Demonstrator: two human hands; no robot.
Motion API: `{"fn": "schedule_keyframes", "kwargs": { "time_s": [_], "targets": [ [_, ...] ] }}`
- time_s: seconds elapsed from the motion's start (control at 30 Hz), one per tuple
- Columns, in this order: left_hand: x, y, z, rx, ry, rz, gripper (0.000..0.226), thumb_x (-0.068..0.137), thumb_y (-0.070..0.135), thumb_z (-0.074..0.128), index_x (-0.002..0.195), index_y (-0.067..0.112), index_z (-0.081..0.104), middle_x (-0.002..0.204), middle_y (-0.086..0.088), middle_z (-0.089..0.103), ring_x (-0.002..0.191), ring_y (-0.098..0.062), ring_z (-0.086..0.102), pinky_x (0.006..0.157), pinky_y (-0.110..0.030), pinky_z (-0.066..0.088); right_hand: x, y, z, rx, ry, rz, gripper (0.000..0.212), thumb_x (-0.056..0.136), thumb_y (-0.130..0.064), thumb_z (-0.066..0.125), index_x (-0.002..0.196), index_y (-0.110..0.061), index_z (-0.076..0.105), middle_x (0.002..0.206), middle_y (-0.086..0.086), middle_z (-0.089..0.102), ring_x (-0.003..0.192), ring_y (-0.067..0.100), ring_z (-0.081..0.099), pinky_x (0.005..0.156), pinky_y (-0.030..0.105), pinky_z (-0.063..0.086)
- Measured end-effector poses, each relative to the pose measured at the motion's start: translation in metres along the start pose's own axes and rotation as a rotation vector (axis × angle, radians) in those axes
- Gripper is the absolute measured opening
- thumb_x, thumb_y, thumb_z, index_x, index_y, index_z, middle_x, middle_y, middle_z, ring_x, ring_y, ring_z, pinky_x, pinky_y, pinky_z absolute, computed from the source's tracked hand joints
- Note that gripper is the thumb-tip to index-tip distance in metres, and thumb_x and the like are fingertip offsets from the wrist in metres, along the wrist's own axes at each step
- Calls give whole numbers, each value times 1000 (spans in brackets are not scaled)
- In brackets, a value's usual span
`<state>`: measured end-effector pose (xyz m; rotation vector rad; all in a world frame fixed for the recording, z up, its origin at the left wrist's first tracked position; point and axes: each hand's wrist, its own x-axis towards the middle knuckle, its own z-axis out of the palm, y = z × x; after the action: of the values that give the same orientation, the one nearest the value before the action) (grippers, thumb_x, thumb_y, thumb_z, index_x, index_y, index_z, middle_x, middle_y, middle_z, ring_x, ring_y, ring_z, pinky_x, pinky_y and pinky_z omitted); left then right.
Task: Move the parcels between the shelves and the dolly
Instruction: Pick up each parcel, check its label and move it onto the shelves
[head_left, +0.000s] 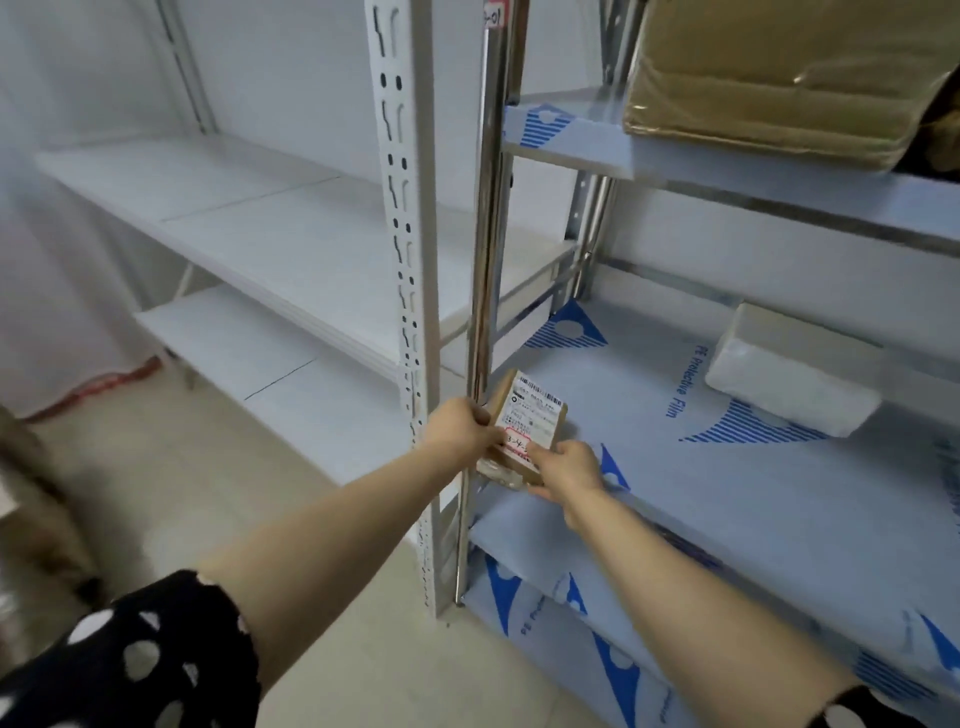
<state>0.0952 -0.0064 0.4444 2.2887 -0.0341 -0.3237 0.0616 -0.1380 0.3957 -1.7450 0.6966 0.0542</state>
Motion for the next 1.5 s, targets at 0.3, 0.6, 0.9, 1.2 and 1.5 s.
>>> {"fn": "schedule_keyframes", "kwargs": {
  "time_s": [0.3, 0.6, 0.9, 1.2, 1.5],
  "targets": [
    [-109, -104, -87, -38, 285, -264, 30, 85, 26, 67, 113, 17, 67, 108, -1, 69, 98, -20, 64, 80, -26, 47, -89, 1, 123, -205, -308, -214, 14, 87, -22, 64, 98, -14, 68, 87, 5, 68, 75, 24, 66, 72, 41, 59],
    [-246, -249, -217, -327, 606, -423, 31, 87, 21, 66, 118, 18, 65, 109, -4, 70, 95, -18, 67, 87, -32, 54, -241, -5, 303, -268, -673, -352, 24, 83, -24, 63, 104, -12, 64, 94, 7, 71, 74, 24, 65, 65, 34, 51],
    [-479, -448, -380, -670, 917, -598, 40, 87, 20, 68, 123, 15, 51, 114, -3, 63, 79, -13, 64, 50, -19, 52, -509, 32, 530, -325, -1088, -381, 13, 87, -24, 62, 95, -15, 65, 90, 4, 69, 83, 23, 66, 70, 35, 55],
    [-652, -576, -472, -919, 1186, -720, 55, 86, 11, 69, 136, 10, 46, 99, -7, 62, 69, -14, 62, 48, -24, 53, -703, 61, 671, -437, -1393, -353, 16, 93, -20, 59, 109, -18, 57, 101, 4, 67, 81, 17, 66, 64, 31, 56],
    [-710, -719, -567, -928, 1315, -936, 26, 83, 23, 72, 104, 8, 68, 93, -7, 73, 74, -16, 68, 68, -28, 55, -806, 76, 836, -501, -1577, -304, 28, 97, -21, 52, 123, -13, 55, 107, 6, 65, 83, 18, 64, 63, 26, 51]
  ]
}}
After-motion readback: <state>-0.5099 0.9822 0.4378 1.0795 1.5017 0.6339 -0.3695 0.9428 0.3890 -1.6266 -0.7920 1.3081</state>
